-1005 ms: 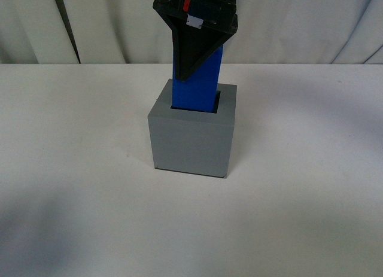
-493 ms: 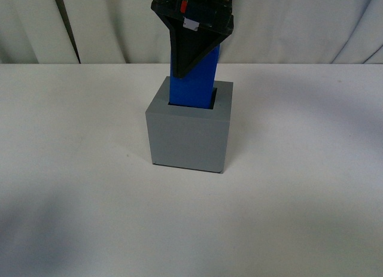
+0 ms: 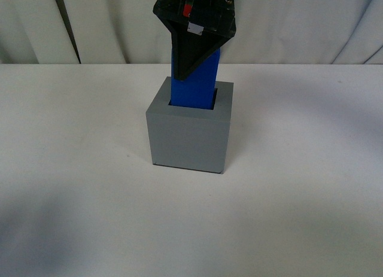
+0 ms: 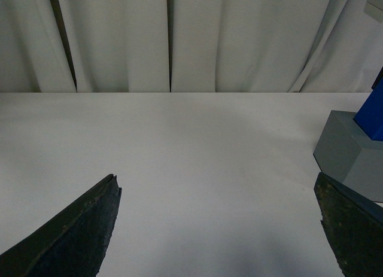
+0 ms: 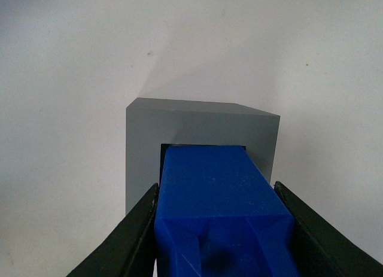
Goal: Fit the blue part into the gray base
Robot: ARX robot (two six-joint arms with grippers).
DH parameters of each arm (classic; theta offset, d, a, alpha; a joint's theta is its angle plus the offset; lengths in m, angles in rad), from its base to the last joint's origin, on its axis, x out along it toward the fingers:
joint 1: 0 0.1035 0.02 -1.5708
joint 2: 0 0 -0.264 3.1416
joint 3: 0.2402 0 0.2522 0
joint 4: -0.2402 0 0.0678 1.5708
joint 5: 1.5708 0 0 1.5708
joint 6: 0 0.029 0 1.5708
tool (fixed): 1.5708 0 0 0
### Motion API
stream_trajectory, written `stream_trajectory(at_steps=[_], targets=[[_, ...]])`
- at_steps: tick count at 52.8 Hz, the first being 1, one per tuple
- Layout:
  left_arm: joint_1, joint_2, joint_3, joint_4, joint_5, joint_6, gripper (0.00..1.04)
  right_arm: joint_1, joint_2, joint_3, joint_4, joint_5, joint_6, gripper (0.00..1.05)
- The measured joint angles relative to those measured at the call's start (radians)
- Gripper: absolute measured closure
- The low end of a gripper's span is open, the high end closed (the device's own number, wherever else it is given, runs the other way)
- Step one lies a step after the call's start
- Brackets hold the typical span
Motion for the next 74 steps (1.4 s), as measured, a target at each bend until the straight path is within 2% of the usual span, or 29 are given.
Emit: stream_trajectory(at_steps=[11, 28, 35, 45, 53, 61, 67, 74], targets=[[0.0, 0.0, 0.0, 0.0, 0.0, 0.0, 0.06, 0.0, 0.012, 0.0, -0.029, -0.046, 0.023, 0.57], [0.0, 0.0, 0.0, 0.0, 0.0, 0.0, 0.06, -0.004, -0.001, -0.029, -0.013, -0.023, 0.026, 0.57], [0.0, 0.0, 0.0, 0.0, 0.0, 0.0, 0.06, -0.01, -0.006, -0.047, 0.005, -0.024, 0.03, 0.3], [0.0, 0.0, 0.0, 0.0, 0.0, 0.0, 0.06, -0.026, -0.007, -0.032, 0.002, -0.067, 0.045, 0.06], [0.0, 0.0, 0.0, 0.0, 0.0, 0.0, 0.06, -0.045, -0.031, -0.019, -0.002, -0.106, 0.05, 0.08], [0.0, 0.0, 0.0, 0.0, 0.0, 0.0, 0.06, -0.087, -0.13, -0.024, -0.006, -0.208, 0.049, 0.07], [0.0, 0.0, 0.0, 0.0, 0.0, 0.0, 0.06, -0.122, -0.241, -0.115, 0.06, -0.251, 0.047, 0.07], [0.0, 0.0, 0.0, 0.0, 0.0, 0.0, 0.06, -0.178, -0.425, -0.335, 0.221, -0.367, 0.074, 0.07]])
